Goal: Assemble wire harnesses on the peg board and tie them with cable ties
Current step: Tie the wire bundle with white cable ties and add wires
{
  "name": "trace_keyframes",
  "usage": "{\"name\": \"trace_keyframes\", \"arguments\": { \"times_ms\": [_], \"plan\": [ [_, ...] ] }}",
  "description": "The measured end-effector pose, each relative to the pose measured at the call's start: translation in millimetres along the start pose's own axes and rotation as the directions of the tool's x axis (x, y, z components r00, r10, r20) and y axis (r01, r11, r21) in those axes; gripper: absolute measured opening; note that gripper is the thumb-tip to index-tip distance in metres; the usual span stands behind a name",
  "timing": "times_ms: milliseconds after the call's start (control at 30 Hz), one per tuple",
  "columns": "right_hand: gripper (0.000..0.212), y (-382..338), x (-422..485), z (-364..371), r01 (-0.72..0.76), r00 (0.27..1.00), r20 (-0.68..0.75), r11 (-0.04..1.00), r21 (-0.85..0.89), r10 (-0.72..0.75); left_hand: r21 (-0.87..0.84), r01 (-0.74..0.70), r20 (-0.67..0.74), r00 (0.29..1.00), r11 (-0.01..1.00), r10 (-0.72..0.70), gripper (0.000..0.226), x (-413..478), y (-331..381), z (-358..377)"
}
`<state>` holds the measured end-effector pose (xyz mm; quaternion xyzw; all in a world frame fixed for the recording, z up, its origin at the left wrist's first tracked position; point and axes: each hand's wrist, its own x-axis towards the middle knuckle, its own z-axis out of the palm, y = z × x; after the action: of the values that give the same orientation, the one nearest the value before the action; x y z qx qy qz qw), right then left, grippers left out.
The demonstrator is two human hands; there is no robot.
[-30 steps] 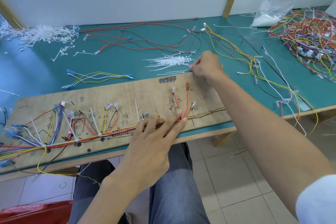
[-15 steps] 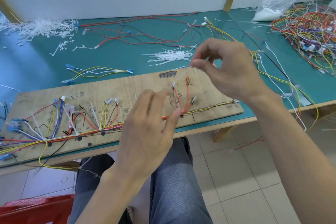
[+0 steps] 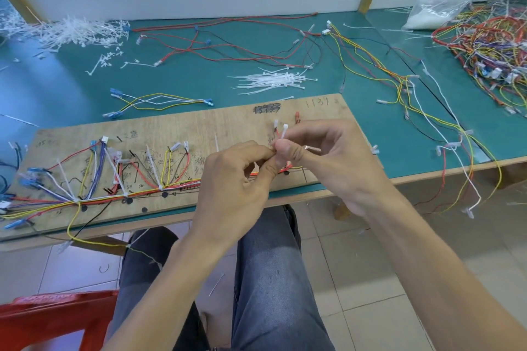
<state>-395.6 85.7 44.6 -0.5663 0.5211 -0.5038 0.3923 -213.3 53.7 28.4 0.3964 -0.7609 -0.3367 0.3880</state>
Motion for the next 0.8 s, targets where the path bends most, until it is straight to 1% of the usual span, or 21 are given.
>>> {"name": "trace_keyframes", "arguments": {
  "times_ms": [33, 100, 167, 233, 333, 500, 667, 800],
  "plan": [
    [0.010, 5, 0, 1, 0.014, 0.999, -0.050, 1.000, -0.021, -0.015, 0.043, -0.005, 0.012, 1.000, 0.999, 0.005, 0.025, 1, -1, 1],
    [0.009, 12, 3, 0, 0.060, 0.981, -0.178, 0.995, -0.074, -0.072, 0.201, -0.027, 0.061, 0.998, 0.979, 0.015, 0.022, 4, -6, 3],
    [0.013, 20, 10, -3, 0.093, 0.934, -0.332, 0.988, -0.122, -0.129, 0.368, -0.062, 0.123, 0.992, 0.928, 0.018, 0.015, 6, -13, 2],
    [0.015, 29, 17, -4, 0.095, 0.892, -0.421, 0.978, -0.187, -0.167, 0.493, -0.094, 0.193, 0.981, 0.865, -0.003, 0.017, 8, -18, 3],
    [0.014, 45, 20, 6, 0.071, 0.867, -0.459, 0.959, -0.274, -0.195, 0.585, -0.139, 0.251, 0.968, 0.799, -0.016, 0.019, 9, -21, 9],
    [0.015, 61, 21, 8, 0.069, 0.840, -0.493, 0.944, -0.322, -0.229, 0.654, -0.134, 0.218, 0.976, 0.745, -0.015, 0.015, 13, -22, 17],
    [0.015, 68, 17, 13, 0.052, 0.861, -0.466, 0.948, -0.315, -0.202, 0.663, -0.160, 0.221, 0.975, 0.731, 0.013, 0.019, 17, -23, 21],
    [0.013, 71, 18, 11, 0.056, 0.866, -0.456, 0.945, -0.322, -0.206, 0.678, -0.167, 0.240, 0.971, 0.716, 0.000, 0.019, 19, -24, 21]
  ]
}}
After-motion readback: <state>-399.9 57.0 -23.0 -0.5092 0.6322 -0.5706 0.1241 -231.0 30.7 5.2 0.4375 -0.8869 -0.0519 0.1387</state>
